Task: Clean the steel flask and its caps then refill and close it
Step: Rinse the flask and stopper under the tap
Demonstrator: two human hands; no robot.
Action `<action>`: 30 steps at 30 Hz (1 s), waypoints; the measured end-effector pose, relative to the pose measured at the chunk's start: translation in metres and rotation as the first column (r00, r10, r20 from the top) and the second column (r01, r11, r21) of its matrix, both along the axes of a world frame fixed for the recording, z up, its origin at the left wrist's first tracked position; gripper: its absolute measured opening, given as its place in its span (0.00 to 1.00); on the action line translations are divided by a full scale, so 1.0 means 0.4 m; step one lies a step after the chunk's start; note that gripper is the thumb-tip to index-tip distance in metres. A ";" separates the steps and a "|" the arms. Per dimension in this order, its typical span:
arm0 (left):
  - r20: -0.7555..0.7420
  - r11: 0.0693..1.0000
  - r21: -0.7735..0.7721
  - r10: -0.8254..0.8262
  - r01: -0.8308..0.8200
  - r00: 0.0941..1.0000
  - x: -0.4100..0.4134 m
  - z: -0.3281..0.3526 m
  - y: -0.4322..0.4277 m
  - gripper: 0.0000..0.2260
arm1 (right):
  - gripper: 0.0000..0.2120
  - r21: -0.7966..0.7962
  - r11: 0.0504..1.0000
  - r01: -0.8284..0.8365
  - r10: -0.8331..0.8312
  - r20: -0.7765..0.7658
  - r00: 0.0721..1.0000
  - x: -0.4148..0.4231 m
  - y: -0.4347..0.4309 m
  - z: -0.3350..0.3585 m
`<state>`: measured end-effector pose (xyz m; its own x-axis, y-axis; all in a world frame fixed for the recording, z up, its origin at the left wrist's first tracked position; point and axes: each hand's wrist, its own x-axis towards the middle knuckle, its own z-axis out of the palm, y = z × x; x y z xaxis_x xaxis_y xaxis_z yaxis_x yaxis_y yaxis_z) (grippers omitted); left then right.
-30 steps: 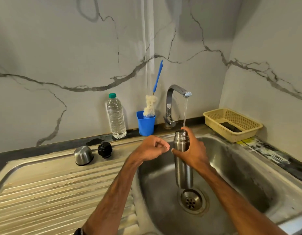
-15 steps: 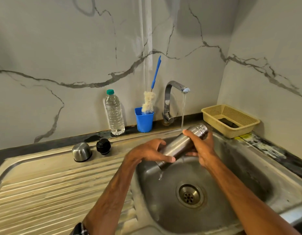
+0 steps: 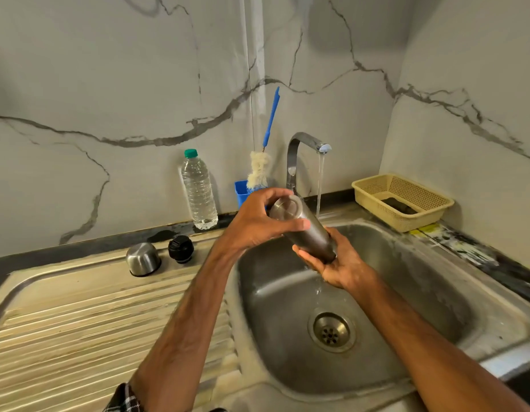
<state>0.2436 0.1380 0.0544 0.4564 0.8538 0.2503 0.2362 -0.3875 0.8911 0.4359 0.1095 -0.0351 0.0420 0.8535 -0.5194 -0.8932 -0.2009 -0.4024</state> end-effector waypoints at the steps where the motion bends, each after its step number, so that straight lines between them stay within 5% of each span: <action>1: 0.012 1.000 0.006 0.013 -0.013 1.000 0.002 0.000 -0.001 0.34 | 0.29 0.001 1.000 -0.001 0.001 -0.019 1.000 -0.001 0.000 -0.001; 8: 0.005 1.000 -0.005 0.014 -0.014 1.000 -0.011 0.002 0.004 0.27 | 0.27 0.052 0.998 0.017 -0.017 0.009 1.000 0.007 -0.003 0.010; 13: -0.234 0.990 -0.101 -0.124 0.103 0.964 -0.049 -0.007 0.021 0.20 | 0.36 0.145 0.986 0.088 -0.135 0.358 0.924 0.043 0.005 0.015; 18: -0.339 0.991 -0.104 -0.112 0.081 0.934 -0.044 -0.053 0.040 0.16 | 0.46 0.264 0.964 0.039 -0.242 0.804 0.544 0.036 -0.001 0.032; 23: -0.315 0.996 -0.077 -0.064 0.042 0.947 -0.021 -0.072 0.034 0.12 | 0.49 0.226 0.937 -0.267 -0.240 0.971 -0.020 -0.019 0.009 0.002; 30: -0.267 0.994 -0.102 -0.064 0.037 0.962 0.002 -0.074 0.024 0.10 | 0.49 0.291 0.925 -0.244 -0.315 0.947 -0.063 -0.009 0.019 0.002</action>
